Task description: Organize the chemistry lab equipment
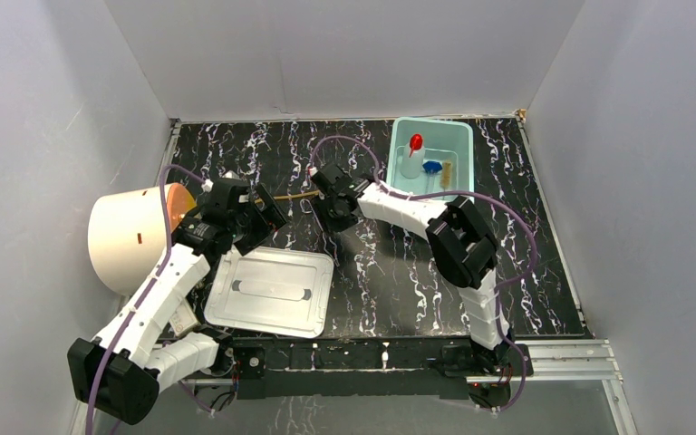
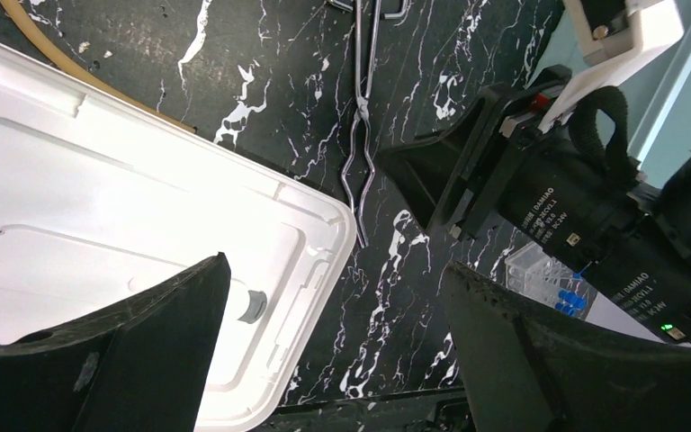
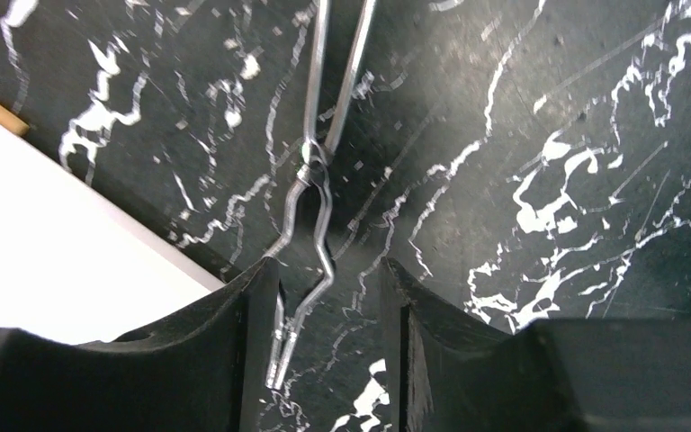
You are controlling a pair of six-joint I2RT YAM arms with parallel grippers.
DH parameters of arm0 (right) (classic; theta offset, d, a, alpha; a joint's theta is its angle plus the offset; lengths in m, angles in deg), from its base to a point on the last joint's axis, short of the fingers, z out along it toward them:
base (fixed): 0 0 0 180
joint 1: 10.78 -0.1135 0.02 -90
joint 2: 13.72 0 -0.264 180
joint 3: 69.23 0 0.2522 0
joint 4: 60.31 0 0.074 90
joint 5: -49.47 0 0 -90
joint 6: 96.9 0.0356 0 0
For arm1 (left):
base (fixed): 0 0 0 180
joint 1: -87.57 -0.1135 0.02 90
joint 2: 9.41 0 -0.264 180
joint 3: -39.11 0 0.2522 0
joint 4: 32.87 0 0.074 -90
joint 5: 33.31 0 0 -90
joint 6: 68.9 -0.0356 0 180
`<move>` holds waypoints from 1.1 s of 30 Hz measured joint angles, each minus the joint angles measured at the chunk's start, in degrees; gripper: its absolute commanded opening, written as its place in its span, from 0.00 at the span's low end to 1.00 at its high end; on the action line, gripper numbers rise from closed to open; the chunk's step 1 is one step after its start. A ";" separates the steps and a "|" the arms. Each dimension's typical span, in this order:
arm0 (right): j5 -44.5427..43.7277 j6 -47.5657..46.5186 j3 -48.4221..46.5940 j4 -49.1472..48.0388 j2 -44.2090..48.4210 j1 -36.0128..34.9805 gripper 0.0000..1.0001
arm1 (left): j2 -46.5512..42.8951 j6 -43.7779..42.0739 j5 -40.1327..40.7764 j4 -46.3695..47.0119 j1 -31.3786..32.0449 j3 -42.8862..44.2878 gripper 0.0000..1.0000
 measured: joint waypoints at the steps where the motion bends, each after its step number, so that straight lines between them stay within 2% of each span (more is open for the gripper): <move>1: -0.66 0.63 -1.46 0.83 -0.52 -0.44 0.55 | 0.00 0.02 0.20 -0.09 0.00 -0.07 0.86; 10: -6.49 5.33 -15.89 6.82 -9.60 -2.99 0.57 | -1.27 1.62 3.72 -1.53 0.00 -1.53 0.84; 19: -10.95 7.63 -35.30 16.20 -23.10 -2.78 0.45 | -3.13 1.95 4.20 -1.95 0.00 -4.04 0.84; 29: -12.63 8.66 -36.92 20.96 -23.63 -2.75 0.50 | -3.54 1.68 3.69 -1.70 0.00 -4.79 0.84; 33: -10.75 8.59 -35.78 20.85 -23.52 -2.67 0.47 | -3.54 1.49 3.34 -1.51 0.00 -4.81 0.84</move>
